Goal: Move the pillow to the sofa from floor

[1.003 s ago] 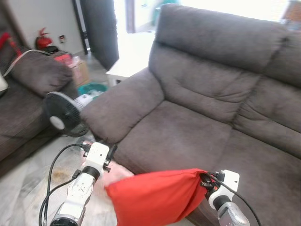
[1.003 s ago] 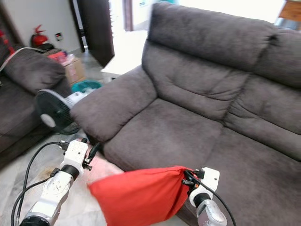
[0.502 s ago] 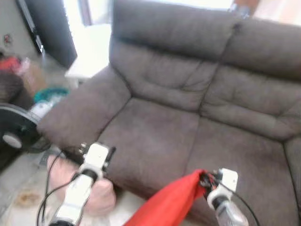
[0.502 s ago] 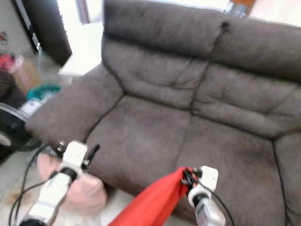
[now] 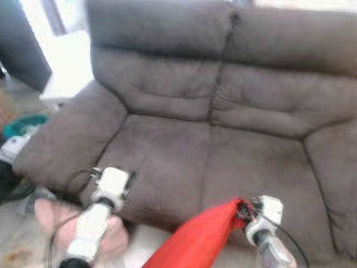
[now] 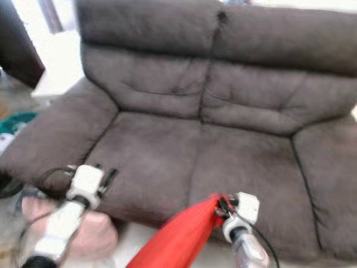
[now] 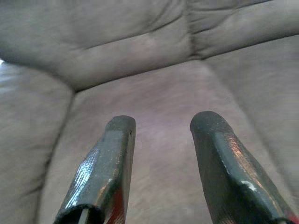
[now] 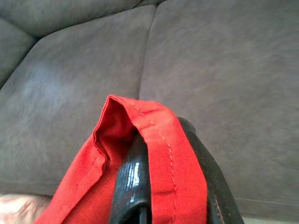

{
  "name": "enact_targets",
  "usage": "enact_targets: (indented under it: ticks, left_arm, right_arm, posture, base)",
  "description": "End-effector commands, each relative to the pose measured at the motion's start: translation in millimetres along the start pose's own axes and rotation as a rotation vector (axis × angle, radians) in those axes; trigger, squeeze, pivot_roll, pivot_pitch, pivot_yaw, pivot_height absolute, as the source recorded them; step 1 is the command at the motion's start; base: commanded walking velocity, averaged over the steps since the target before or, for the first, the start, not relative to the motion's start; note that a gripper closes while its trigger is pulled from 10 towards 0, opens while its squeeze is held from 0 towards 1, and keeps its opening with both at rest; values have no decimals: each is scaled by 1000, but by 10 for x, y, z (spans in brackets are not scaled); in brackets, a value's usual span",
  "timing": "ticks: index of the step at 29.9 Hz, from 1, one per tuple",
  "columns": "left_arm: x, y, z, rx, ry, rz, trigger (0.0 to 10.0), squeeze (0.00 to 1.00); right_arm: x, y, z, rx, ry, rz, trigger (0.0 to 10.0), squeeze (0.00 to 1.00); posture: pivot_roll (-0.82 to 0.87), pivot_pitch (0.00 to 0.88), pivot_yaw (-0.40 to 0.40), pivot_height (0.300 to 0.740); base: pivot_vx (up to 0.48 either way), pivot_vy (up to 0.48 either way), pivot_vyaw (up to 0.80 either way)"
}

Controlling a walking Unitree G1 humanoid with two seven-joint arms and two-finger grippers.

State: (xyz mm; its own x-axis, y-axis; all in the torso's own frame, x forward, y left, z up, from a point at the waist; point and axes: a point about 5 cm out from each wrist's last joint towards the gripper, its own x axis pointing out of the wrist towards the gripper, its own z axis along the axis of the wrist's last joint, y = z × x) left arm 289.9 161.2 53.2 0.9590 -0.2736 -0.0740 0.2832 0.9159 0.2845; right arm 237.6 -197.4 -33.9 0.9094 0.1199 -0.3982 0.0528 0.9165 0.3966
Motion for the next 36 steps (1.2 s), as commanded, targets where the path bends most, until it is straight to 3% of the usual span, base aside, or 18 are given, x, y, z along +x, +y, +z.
enact_targets:
  ticks: [1,29,36]
  left_arm:
    - [-63,91,-73,17,31,14,10000,0]
    - [-63,98,-64,4,25,21,10000,0]
    - [-62,102,-62,4,24,21,10000,0]
  right_arm:
    - [66,-11,283,-17,-131,1,10000,0]
    - [74,11,279,-15,-135,9,10000,0]
    - [79,21,279,-15,-135,10,10000,0]
  posture:
    - [118,0,-36,740]
    - [126,0,-40,740]
    - [127,0,-39,740]
  base:
    - [0,0,-738]
    - [0,0,0]
    - [-245,0,0]
